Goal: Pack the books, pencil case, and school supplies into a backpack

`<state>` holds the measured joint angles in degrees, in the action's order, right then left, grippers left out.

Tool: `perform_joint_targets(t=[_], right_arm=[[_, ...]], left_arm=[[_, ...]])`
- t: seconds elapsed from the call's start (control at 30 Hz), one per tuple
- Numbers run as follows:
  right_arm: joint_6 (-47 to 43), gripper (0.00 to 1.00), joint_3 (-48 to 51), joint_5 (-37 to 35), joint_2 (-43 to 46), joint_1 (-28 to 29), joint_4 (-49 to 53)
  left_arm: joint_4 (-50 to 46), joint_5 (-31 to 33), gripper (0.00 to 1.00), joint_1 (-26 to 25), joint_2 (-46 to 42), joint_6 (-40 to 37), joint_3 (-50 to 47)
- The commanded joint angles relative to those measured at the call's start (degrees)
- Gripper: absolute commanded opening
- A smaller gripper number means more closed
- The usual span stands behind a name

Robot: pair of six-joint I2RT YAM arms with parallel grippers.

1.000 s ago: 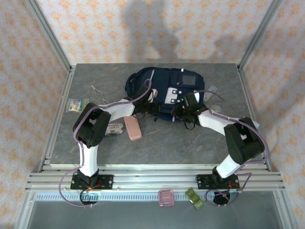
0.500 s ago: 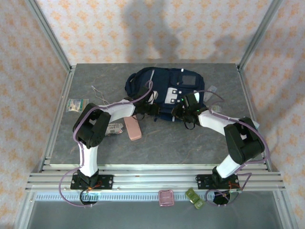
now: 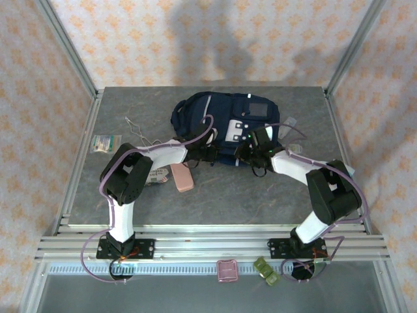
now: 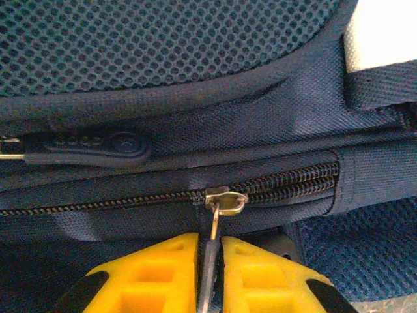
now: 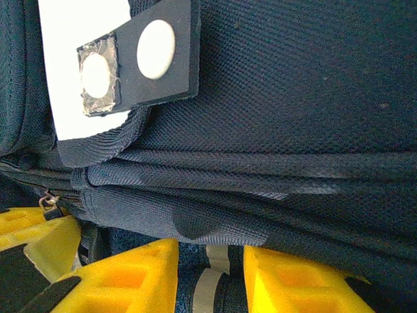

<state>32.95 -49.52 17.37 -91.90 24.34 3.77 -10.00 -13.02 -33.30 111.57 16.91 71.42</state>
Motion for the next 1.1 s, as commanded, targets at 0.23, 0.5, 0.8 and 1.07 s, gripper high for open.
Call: perform_joint_targets(t=[0.23,0.5,0.8,1.07], right_arm=[[3.4,0.42,0.5,3.5,3.7,-0.3,-0.6],[14.0,0.56,3.2,8.7,6.9,-0.5,-4.5],[26.6,0.56,4.4,10.2,2.2,-1.0,-15.3],[35.6,0.49,2.0,8.1,-4.9,-1.3,-18.1]], left_arm=[[-3.2,2.9,0.0,-0.4,-5.0,-0.6,0.2],[-5.5,0.7,0.0,-0.7,-7.0,-1.4,4.4],[-4.8,-0.5,0.0,-3.4,-8.1,-3.1,3.9],[-3.7,4.8,0.0,-4.5,-7.7,-2.9,2.6]])
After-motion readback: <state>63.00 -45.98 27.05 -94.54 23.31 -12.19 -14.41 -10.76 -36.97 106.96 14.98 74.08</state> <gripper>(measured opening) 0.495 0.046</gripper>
